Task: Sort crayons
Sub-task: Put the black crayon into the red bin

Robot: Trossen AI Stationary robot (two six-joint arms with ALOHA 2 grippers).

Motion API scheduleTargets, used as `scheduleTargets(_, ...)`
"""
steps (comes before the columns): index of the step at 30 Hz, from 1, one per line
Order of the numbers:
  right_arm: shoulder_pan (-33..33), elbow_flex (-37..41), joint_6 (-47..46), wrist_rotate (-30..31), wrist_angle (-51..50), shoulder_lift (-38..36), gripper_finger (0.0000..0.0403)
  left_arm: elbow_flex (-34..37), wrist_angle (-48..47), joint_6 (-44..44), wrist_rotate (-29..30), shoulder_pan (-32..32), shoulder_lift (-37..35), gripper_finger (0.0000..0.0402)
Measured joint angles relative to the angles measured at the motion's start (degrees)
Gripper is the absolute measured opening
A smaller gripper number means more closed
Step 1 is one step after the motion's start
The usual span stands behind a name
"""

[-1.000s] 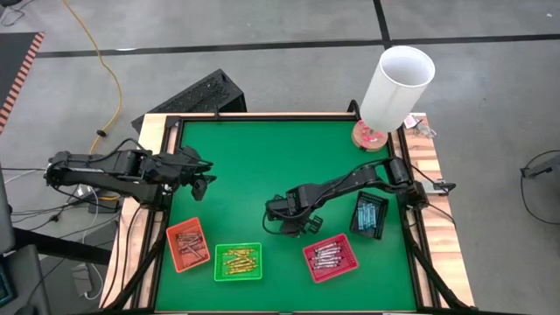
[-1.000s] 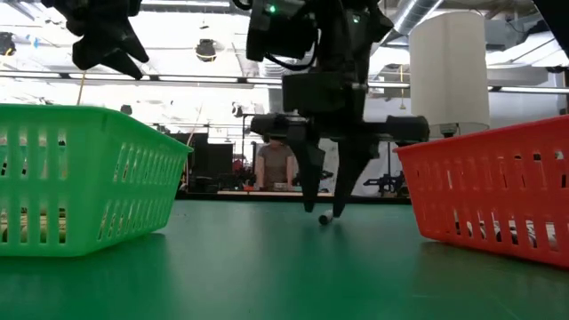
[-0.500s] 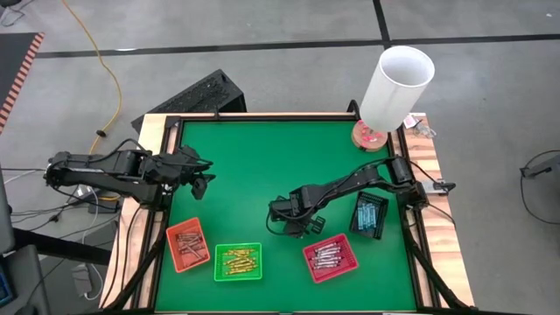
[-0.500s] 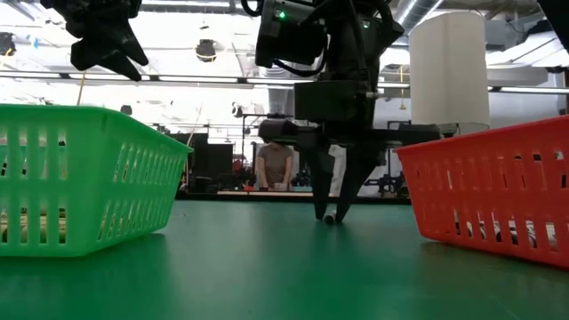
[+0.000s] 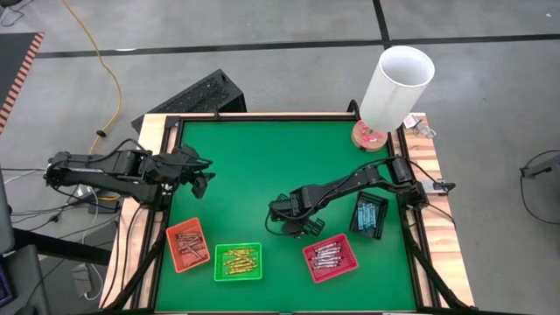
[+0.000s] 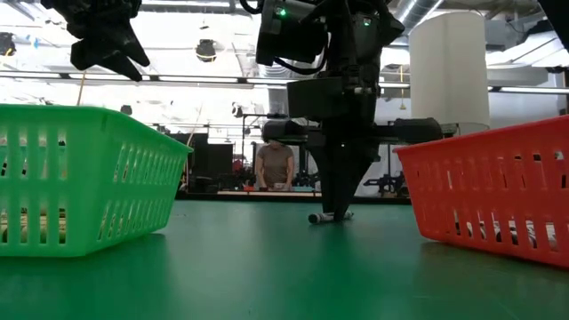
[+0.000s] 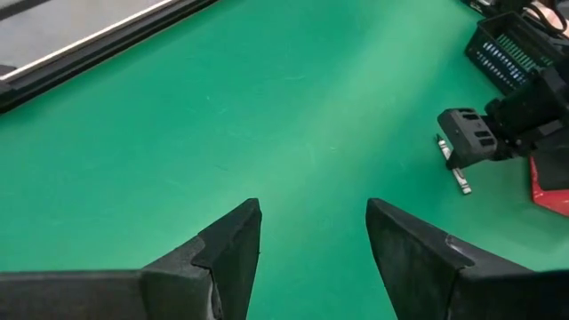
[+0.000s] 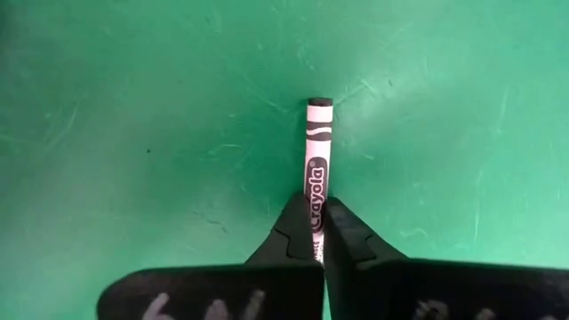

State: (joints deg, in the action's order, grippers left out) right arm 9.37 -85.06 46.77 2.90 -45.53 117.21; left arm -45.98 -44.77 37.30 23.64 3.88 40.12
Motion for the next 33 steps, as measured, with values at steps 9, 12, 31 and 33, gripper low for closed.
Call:
scheduleTargets(9,-0.02,-4.59,-6.27,0.09,-1.79,0.76,0.0001,0.00,-0.04,0.00,0.71,0.02,0.00,0.0195)
scheduleTargets(12,-0.07,-9.04,-7.72,0.29,-4.65,0.71,0.0001,0.00,-0.02,0.00,0.75,0.00,0.00,0.0195)
scheduleTargets(31,3.11,-47.58,-20.14,-0.15,-33.22,0.26,0.0000,0.00,-0.90,-0.74,0.83,0.01,-0.04,0.0195)
scheduleTargets(33,4.07,-49.94,-22.04,-0.15,-35.47,-0.39,0.0000,0.00,-0.87,-0.81,0.81,0.00,-0.30,0.0195)
